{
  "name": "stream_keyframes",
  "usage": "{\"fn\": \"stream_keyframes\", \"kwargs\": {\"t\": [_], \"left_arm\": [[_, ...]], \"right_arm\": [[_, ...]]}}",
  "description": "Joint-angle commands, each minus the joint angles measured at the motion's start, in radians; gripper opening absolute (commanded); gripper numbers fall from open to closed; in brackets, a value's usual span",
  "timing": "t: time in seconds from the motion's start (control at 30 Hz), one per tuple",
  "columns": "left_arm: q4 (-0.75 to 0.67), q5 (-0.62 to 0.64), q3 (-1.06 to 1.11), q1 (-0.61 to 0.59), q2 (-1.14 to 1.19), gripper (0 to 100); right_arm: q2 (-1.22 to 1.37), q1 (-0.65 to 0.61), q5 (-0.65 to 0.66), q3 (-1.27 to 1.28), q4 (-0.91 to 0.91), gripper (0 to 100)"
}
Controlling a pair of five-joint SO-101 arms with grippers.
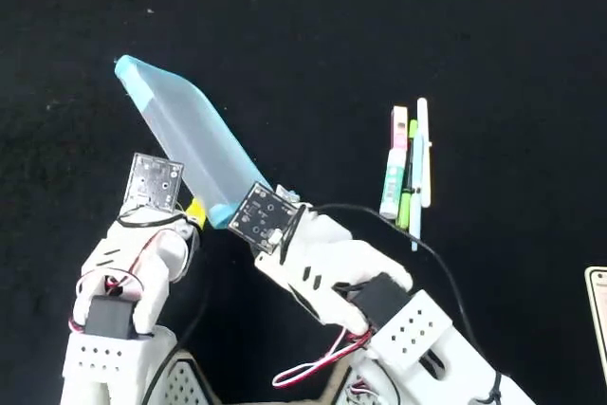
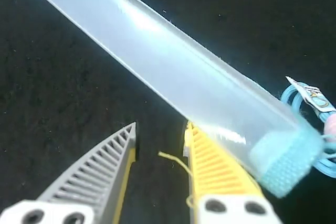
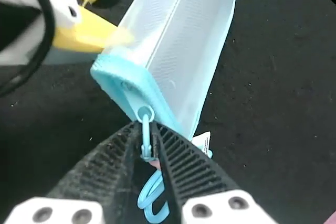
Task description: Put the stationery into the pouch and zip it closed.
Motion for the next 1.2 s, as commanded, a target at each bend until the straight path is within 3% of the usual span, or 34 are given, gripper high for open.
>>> {"fn": "stream_keyframes", "kwargs": {"t": [0.0,0.17,0.4,0.53,1.0,1.17], "left_arm": [[0.106,-0.012,-0.15,-0.007,0.005,16],[0.264,-0.012,-0.28,0.021,0.005,16],[0.322,-0.018,-0.323,0.105,0.005,16],[0.404,-0.118,-0.39,0.143,0.006,16],[0.463,-0.137,-0.469,0.159,0.014,16],[0.459,-0.16,-0.404,0.205,0.015,16]], "right_arm": [[-0.022,0.021,-0.009,0.019,-0.057,1.1],[-0.022,0.021,-0.009,0.09,-0.186,1.1],[-0.022,0.021,-0.009,0.091,-0.19,1.1],[-0.022,0.021,-0.009,0.091,-0.192,1.1],[-0.022,0.021,-0.009,0.096,-0.192,1.1],[-0.022,0.021,-0.009,0.096,-0.192,1.1]]}}
